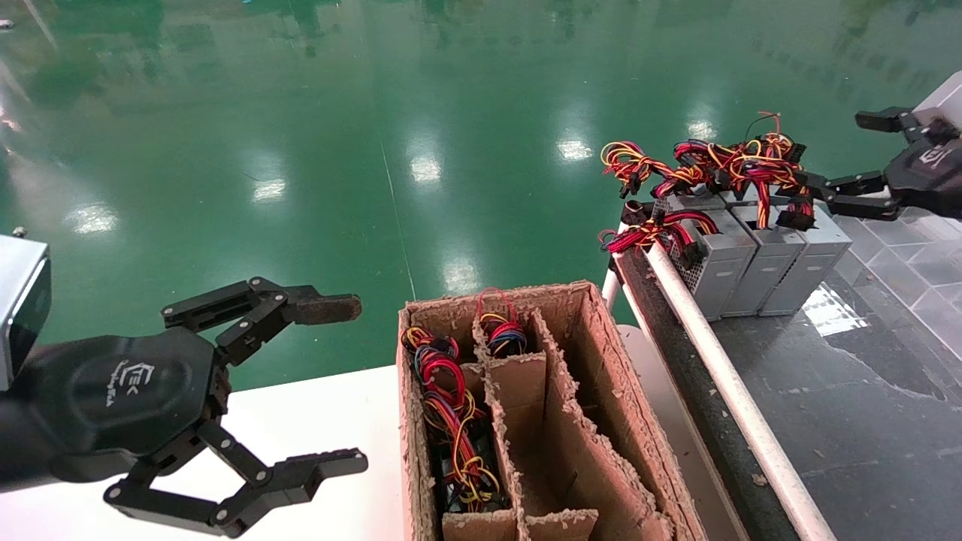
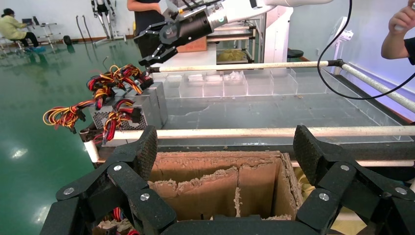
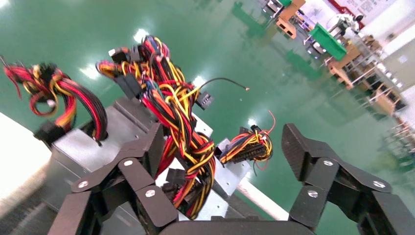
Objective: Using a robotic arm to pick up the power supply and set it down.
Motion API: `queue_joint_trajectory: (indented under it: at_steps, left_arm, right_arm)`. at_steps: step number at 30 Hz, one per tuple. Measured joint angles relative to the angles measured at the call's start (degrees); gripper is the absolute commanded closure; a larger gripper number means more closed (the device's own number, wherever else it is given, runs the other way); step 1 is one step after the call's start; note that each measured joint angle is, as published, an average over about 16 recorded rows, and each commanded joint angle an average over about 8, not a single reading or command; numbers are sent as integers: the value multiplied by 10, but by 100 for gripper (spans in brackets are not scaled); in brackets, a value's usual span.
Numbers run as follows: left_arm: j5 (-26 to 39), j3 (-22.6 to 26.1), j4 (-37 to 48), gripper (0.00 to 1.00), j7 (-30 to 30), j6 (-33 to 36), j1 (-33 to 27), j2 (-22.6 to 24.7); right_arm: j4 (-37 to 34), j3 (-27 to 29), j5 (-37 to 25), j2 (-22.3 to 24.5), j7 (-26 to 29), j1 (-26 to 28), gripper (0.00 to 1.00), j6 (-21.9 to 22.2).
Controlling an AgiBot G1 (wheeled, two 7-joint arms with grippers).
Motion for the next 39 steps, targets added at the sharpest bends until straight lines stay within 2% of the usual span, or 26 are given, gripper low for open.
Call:
queue_joint_trajectory:
  at_steps: [9,16,39]
  left_arm:
    - [0,0,0,0,0,0,0,0]
    - [0,0,0,0,0,0,0,0]
    - [0,0,0,0,0,0,0,0]
  right_arm:
    - [-18,26,40,11,112,21,0,12]
    - [12,40,79,20,175,6,0,6]
    - [305,32,199,62,281,-174,0,-91]
